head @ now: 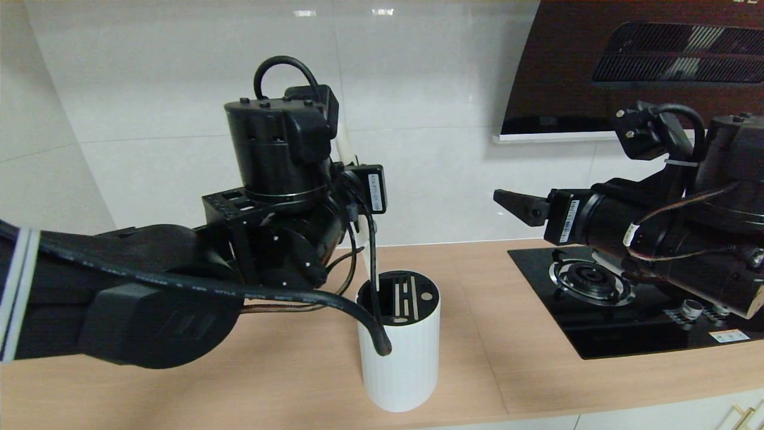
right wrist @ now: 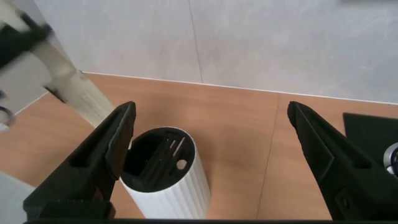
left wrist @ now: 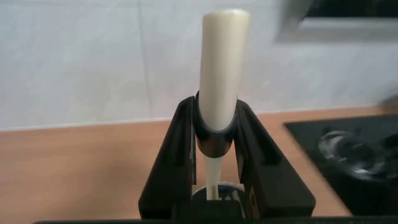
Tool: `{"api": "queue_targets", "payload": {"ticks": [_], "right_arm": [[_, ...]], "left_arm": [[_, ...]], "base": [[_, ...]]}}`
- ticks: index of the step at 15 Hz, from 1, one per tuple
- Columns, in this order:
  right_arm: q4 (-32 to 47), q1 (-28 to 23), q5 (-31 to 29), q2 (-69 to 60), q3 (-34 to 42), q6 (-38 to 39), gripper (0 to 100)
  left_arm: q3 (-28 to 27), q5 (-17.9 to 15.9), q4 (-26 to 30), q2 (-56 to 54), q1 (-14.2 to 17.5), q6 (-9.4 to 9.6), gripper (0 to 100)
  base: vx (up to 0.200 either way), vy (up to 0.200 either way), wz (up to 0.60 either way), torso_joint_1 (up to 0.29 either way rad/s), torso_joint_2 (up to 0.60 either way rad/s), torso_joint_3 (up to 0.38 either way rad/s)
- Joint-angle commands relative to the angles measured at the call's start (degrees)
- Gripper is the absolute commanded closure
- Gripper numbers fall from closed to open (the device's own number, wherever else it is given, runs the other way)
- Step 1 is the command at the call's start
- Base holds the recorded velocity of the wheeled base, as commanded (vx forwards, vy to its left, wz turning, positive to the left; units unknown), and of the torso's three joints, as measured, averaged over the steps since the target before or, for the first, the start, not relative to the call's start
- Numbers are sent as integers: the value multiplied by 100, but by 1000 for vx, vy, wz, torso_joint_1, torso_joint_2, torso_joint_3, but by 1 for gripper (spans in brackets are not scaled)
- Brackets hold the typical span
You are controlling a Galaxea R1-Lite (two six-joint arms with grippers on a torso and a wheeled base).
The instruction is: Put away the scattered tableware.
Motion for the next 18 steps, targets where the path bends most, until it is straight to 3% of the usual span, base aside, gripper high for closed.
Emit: {"api": "queue_targets", "payload": {"ticks": [1,11,18], "right_arm": [[-3,3,1,35,10,0,0],[-21,12,-8,131,62,0,0],[-39,12,-17,228,133,-115,0]], "left_arm": [[6,26,-3,194,-81,-3,100],[15,44,6,598,-90,-74,100],[120,53,146,721,-248,-408,100]], "base": [[0,0,0,0,0,0],[0,0,0,0,0,0],[0,0,0,0,0,0]]}}
